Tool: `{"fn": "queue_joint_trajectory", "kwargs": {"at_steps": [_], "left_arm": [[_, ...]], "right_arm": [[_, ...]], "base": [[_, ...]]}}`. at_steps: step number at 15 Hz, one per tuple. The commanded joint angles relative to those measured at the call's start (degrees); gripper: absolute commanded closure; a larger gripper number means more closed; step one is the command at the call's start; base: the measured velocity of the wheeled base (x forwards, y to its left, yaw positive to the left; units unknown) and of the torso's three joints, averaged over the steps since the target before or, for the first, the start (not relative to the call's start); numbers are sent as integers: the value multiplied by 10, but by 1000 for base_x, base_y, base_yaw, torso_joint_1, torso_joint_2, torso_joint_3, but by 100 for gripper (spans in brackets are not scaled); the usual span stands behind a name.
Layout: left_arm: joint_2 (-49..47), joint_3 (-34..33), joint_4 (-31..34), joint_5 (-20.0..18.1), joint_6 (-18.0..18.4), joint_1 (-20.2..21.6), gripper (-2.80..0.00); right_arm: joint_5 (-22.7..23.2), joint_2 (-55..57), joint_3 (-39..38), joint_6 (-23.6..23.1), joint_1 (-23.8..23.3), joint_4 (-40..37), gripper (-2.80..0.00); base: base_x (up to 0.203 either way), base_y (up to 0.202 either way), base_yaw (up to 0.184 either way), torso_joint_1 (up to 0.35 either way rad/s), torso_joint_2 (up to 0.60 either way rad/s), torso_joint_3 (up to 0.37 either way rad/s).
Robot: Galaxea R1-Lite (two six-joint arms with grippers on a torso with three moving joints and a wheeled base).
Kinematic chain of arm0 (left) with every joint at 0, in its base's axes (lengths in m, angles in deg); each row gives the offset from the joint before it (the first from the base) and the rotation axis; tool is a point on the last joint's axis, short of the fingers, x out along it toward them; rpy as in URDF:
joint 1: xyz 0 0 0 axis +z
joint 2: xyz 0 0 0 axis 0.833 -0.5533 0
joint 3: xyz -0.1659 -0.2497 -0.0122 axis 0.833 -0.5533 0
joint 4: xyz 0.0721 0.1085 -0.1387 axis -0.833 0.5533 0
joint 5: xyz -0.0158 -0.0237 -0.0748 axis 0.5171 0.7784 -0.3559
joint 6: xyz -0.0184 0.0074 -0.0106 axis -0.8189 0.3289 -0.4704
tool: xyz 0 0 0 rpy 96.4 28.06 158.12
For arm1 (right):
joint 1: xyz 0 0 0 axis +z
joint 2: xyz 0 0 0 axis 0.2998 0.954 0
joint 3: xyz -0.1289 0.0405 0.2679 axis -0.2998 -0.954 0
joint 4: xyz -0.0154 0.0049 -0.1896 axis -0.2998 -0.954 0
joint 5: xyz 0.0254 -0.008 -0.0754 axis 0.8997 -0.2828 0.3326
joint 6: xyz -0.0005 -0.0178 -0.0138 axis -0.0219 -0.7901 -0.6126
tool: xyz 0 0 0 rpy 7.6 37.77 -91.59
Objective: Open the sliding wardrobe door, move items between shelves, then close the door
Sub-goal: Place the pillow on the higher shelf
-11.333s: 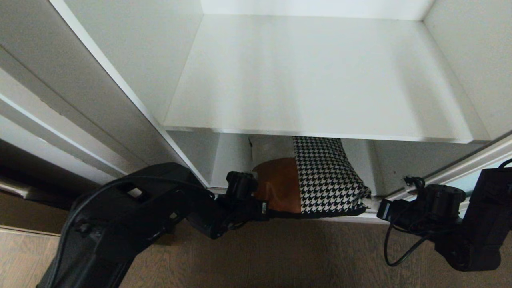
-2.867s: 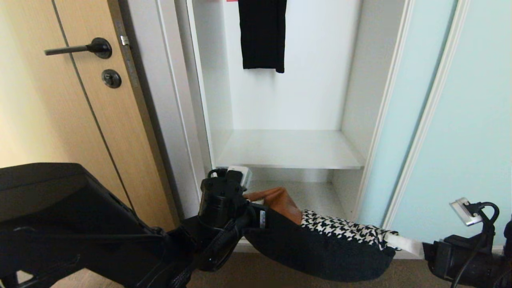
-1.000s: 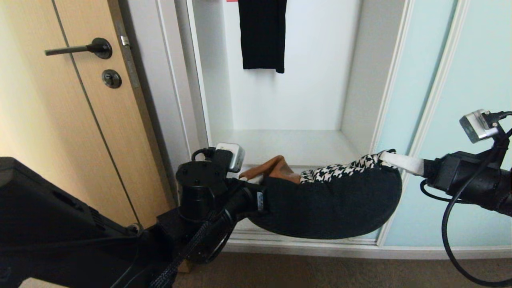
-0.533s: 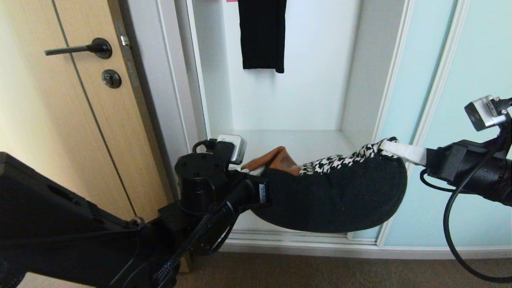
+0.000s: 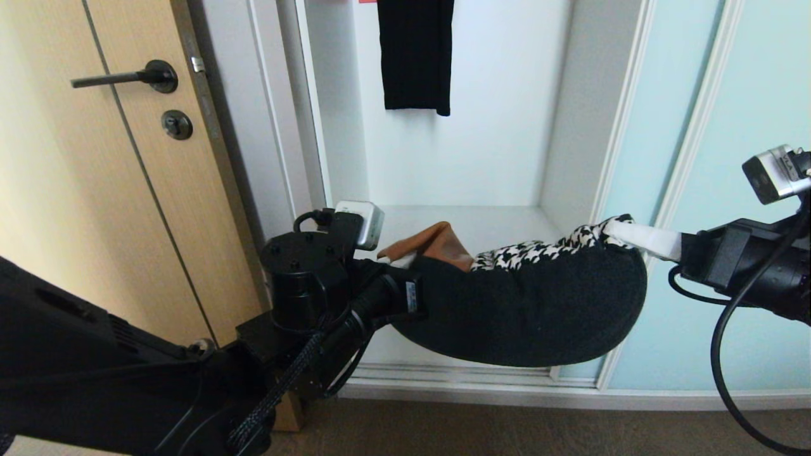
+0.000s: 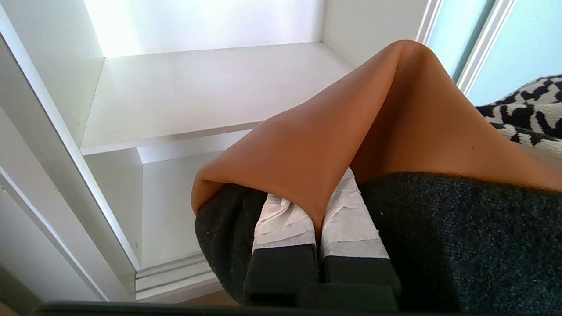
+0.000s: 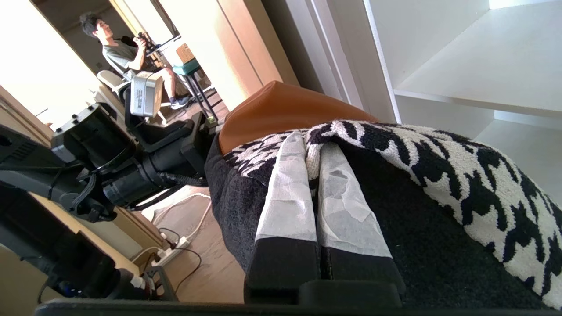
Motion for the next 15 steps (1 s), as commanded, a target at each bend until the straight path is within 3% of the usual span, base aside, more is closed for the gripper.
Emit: {"fn": "queue_joint_trajectory", "kwargs": {"at_steps": [1,8,15], "left_arm": [[1,2,-3,1,1,0,0],[2,6,-1,1,3,6,0],[4,8,-3,1,7,6,0]], "right_arm": [[2,-9,-1,2,0,0,0],[2,0,-4,2,0,0,0],[2,-13,-9,3,-1,0,0]], "base": [[0,0,0,0,0,0],[7,0,0,0,0,0],[190,0,0,6,3,2]]}}
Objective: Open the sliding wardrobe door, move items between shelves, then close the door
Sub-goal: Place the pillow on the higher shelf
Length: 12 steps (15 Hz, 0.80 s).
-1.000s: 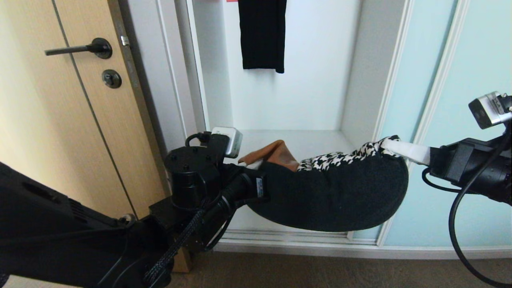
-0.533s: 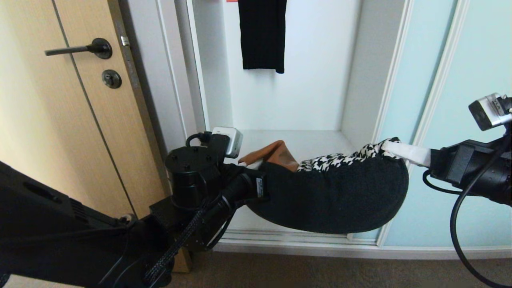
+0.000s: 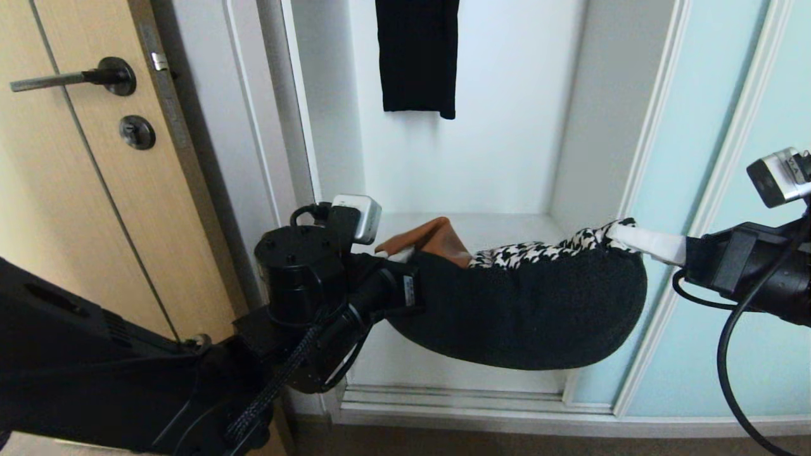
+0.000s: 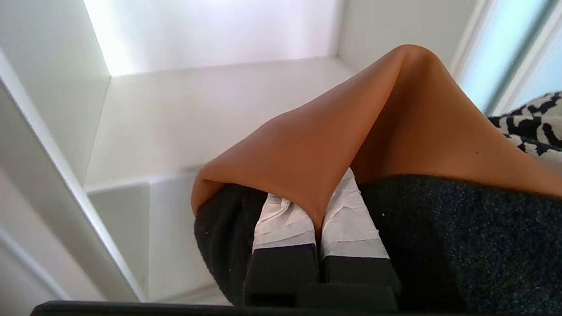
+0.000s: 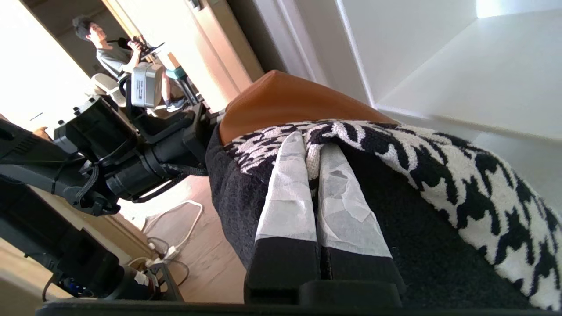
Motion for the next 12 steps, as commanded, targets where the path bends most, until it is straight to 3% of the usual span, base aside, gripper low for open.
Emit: {"fn": "queue_joint_trajectory", "kwargs": {"at_steps": [1,7,10,12], "left_arm": [[3,2,-4,1,2,0,0],[14,13,-5,1,4,1,0],[10,20,-4,0,4,1,0],[6,16,-7,-1,2,9,0]], "right_arm": [[2,-5,1,2,0,3,0],[1,-10,33,6,0,-2,0],[1,-2,85,56,-1,-23,0],[1,15,90,60,-2,-23,0]], "base": [[197,0,-1,9,2,7],[196,0,0,0,3,3],[196,0,1,2,3,2],[195,0,2,-3,2,2]]}}
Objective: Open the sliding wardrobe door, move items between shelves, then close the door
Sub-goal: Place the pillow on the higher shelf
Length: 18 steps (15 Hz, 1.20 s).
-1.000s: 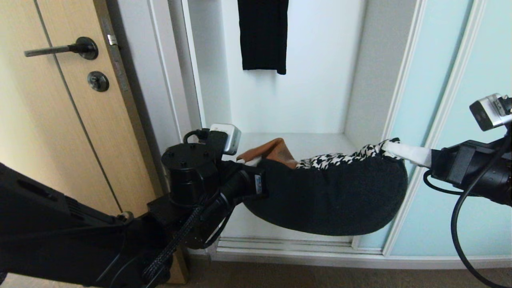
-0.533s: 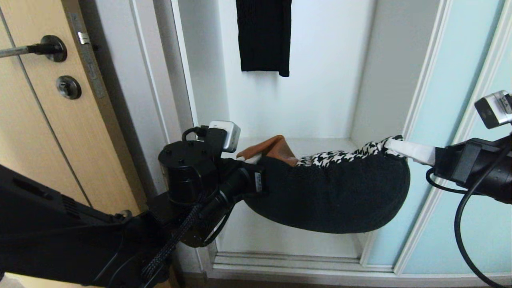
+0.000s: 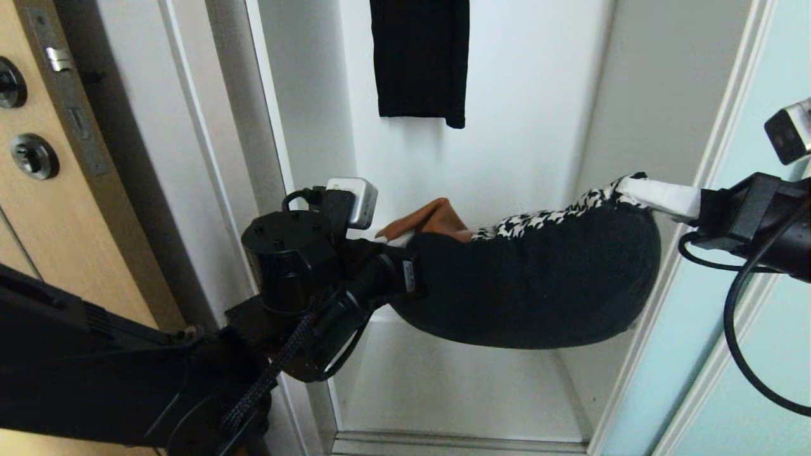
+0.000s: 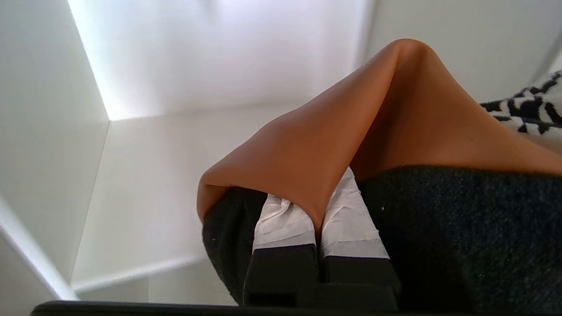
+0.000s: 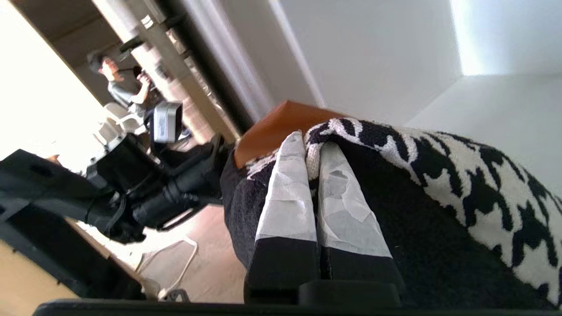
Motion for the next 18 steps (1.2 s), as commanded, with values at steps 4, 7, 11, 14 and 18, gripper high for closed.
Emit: {"fn": "queue_joint_trajectory", "kwargs": {"at_steps": [4,7,11,14,18], "left_arm": [[-33,7,-5,-1,0,24,0],[-62,10,-6,0,0,47,0],[-106,68,1,40,2,74,0],[-146,104,4,51,3,96,0],[-181,135,30,63,11,105,0]], "right_arm": [[3,52,20,4,2,3,0],[3,91,47,5,-3,2,0],[2,143,84,7,-8,1,0],[2,196,125,7,-18,-7,0],[1,268,194,6,-25,-25,0]], "base": [[191,0,1,2,1,3],[46,0,1,4,-1,-2],[0,0,0,0,0,0],[0,0,0,0,0,0],[0,0,0,0,0,0]]}}
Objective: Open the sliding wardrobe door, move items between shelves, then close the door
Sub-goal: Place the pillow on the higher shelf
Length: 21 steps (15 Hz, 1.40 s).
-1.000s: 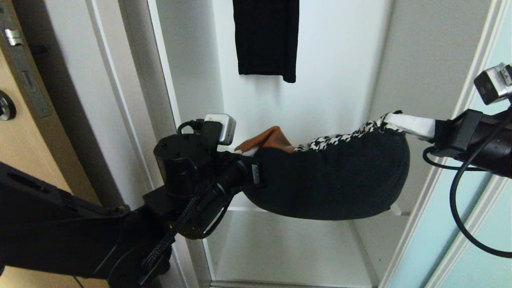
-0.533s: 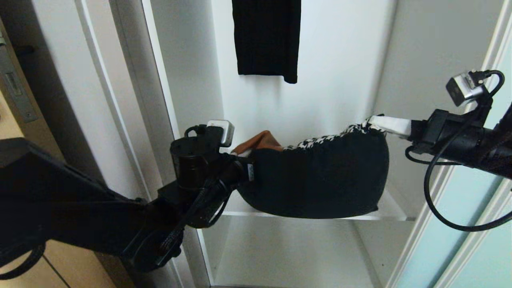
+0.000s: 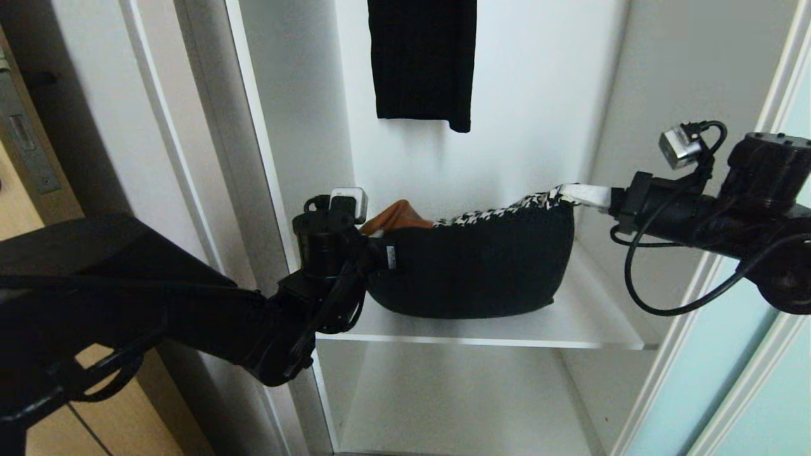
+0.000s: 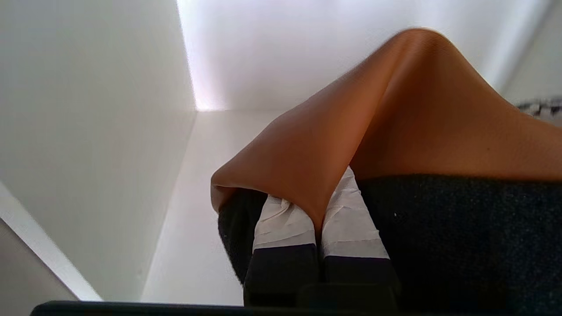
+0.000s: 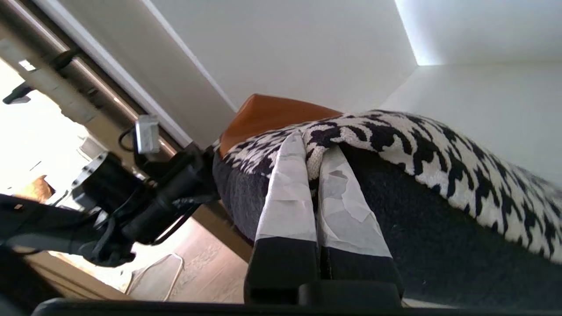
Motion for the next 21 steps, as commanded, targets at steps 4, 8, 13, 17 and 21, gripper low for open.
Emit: {"fn": "queue_joint_trajectory", "kwargs": {"at_steps": [4,8,13,17,21], "left_arm": [[-122,66,25,27,0,29,0],[-164,157,144,27,-21,49,0],[-236,226,230,20,-39,59,0],[-280,270,229,29,-50,66,0],[-331,347,231,70,-52,69,0]], "right_arm": [[2,121,42,-3,-14,-13,0],[-10,159,82,-4,-26,-62,0],[-58,234,117,-9,-26,-70,0],[-62,275,133,-26,-26,-77,0],[-94,324,177,-28,-27,-89,0]], "base": [[0,0,0,0,0,0],[0,0,0,0,0,0],[0,0,0,0,0,0],[0,0,0,0,0,0],[0,0,0,0,0,0]]}}
